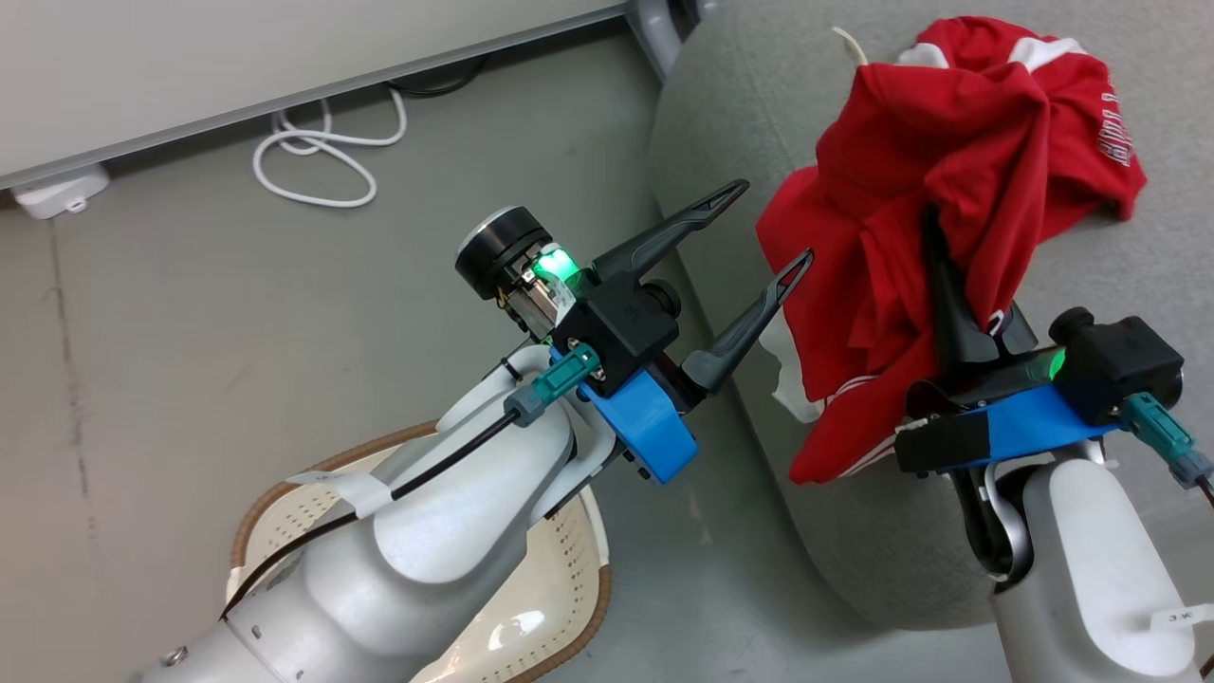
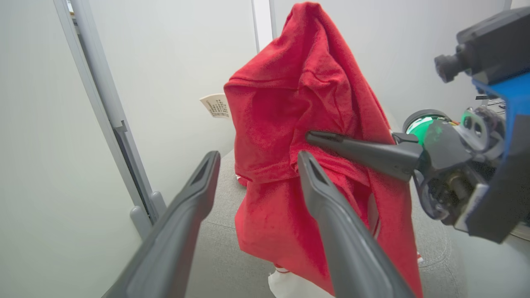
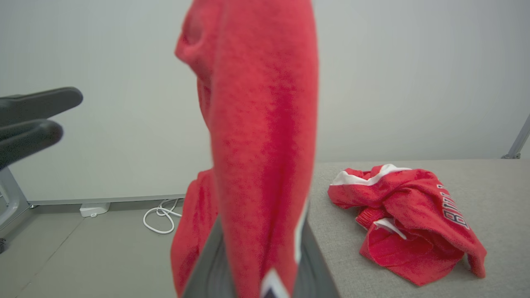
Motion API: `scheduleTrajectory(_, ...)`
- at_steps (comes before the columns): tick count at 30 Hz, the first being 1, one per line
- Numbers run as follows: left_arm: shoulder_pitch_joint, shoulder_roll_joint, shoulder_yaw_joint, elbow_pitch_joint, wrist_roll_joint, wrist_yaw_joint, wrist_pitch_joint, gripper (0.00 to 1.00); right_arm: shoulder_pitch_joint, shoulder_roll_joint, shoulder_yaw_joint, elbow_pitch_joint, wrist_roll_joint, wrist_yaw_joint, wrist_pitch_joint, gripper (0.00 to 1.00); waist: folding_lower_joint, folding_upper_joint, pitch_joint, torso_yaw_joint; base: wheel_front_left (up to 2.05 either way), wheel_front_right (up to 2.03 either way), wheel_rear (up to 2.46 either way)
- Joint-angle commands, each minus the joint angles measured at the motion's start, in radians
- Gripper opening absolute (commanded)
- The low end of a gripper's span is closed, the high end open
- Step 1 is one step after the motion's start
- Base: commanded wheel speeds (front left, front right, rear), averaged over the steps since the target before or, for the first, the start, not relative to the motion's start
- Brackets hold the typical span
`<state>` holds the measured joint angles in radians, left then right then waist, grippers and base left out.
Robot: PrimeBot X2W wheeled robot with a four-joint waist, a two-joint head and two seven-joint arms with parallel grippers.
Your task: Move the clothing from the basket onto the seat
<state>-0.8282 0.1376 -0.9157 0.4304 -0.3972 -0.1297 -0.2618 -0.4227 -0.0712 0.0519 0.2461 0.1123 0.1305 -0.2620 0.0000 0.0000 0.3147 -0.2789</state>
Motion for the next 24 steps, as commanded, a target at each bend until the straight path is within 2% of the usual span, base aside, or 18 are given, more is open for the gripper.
scheduleTrajectory(1, -0.019, 0.007, -0.002, 0.004, -0.004, -0.001, -0.005, 1.00, 0.014, 0.005, -0.010, -0.008, 0.004, 0.001, -0.004, 0.00, 0.0000, 0.0000, 0.008, -0.028, 0.00, 0.00, 0.00)
scheduleTrajectory(13, -0.037, 0.010, -0.029, 0.015, -0.015, -0.001, -0.005, 1.00, 0.033, 0.017, -0.057, -0.050, -0.002, 0.001, -0.005, 0.00, 0.0000, 0.0000, 0.024, -0.059, 0.00, 0.00, 0.00)
scheduleTrajectory(17, -0.042, 0.015, -0.023, 0.012, -0.015, -0.001, -0.005, 1.00, -0.019, 0.017, -0.076, -0.092, -0.010, 0.001, -0.005, 0.00, 0.0000, 0.0000, 0.038, -0.055, 0.00, 0.00, 0.00)
scheduleTrajectory(24, -0.060, 0.015, -0.022, 0.007, -0.004, -0.001, -0.005, 1.00, -0.150, -0.029, -0.130, -0.129, -0.022, 0.000, -0.005, 0.00, 0.0000, 0.0000, 0.089, -0.035, 0.00, 0.00, 0.00)
